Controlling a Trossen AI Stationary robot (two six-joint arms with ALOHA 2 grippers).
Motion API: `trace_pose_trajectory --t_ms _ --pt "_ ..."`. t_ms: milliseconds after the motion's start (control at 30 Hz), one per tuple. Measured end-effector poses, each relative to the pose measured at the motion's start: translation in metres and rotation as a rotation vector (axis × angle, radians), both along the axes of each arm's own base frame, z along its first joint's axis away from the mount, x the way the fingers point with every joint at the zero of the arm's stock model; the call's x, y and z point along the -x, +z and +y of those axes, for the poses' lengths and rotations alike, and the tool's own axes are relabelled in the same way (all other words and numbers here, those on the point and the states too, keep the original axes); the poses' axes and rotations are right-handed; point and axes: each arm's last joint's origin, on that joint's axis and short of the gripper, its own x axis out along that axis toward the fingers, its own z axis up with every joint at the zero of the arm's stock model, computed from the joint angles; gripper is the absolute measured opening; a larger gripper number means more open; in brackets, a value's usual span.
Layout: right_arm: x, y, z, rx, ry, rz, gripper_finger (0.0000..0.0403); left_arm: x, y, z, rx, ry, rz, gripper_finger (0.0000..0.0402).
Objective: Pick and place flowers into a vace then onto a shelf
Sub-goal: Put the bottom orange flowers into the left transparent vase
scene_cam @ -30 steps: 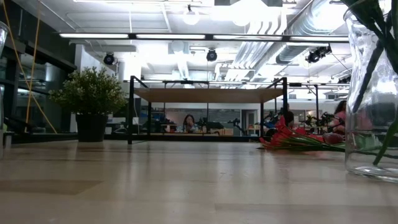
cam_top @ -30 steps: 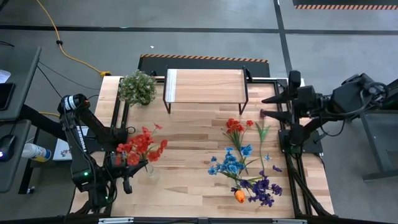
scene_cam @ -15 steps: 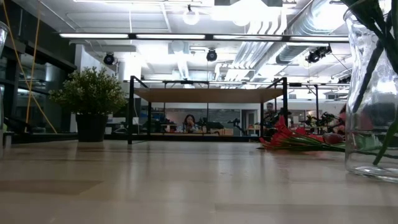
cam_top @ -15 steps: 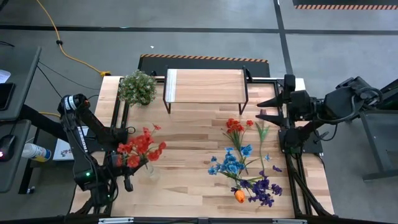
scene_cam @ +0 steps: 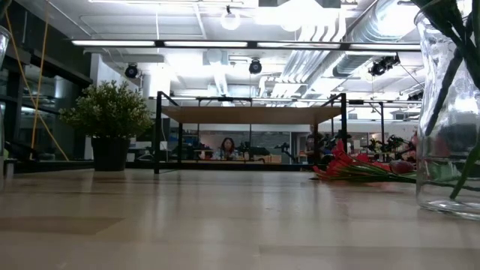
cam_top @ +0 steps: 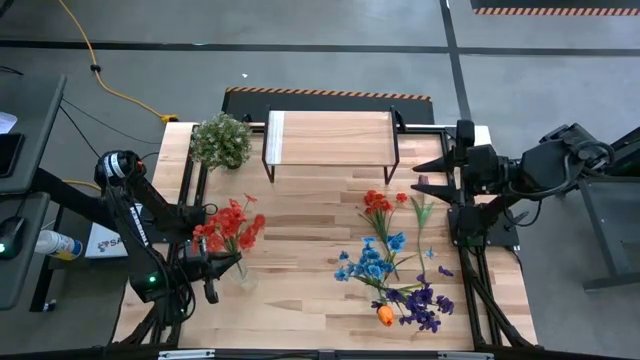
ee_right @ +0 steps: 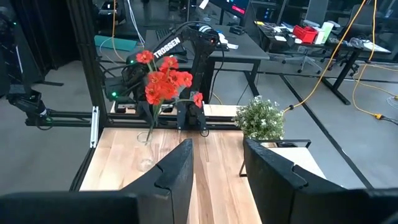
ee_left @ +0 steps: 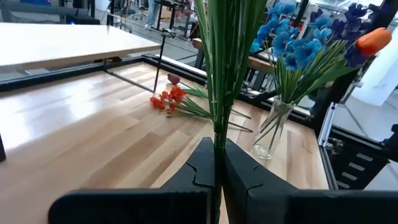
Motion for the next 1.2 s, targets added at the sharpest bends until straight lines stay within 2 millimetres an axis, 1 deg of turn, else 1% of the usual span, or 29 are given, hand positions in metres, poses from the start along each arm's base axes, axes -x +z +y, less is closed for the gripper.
trace_pose_trajectory --t_ms 267,433,600,800,900,1200 --pt "0.0 0.0 -0.0002 0.003 -0.007 -0.001 0.0134 -0.0008 -0.0037 -0.0028 0.058 -0.002 0.024 0.0041" --pt "0.0 0.0 -0.0002 0.018 -0.003 0.001 0.0134 -0.0016 -0.005 -0.006 0.114 -0.007 0.061 0.0052" --pt "0.0 0.0 -0.0002 0.021 -0.002 0.001 0.0134 -0.002 -0.0052 -0.0072 0.133 -0.009 0.067 0.0049" --pt "0.0 0.0 -0.0002 0.021 -0.002 0.001 0.0134 -0.0021 -0.0052 -0.0076 0.122 -0.012 0.072 0.0075" --pt "0.0 0.0 -0.0002 0.021 -0.001 0.001 0.0134 -0.0021 -0.0052 -0.0076 0.113 -0.014 0.075 0.008" --pt "0.0 0.0 -0.0002 0.021 -0.001 0.001 0.0134 -0.0022 -0.0055 -0.0081 0.1 -0.02 0.093 0.0064"
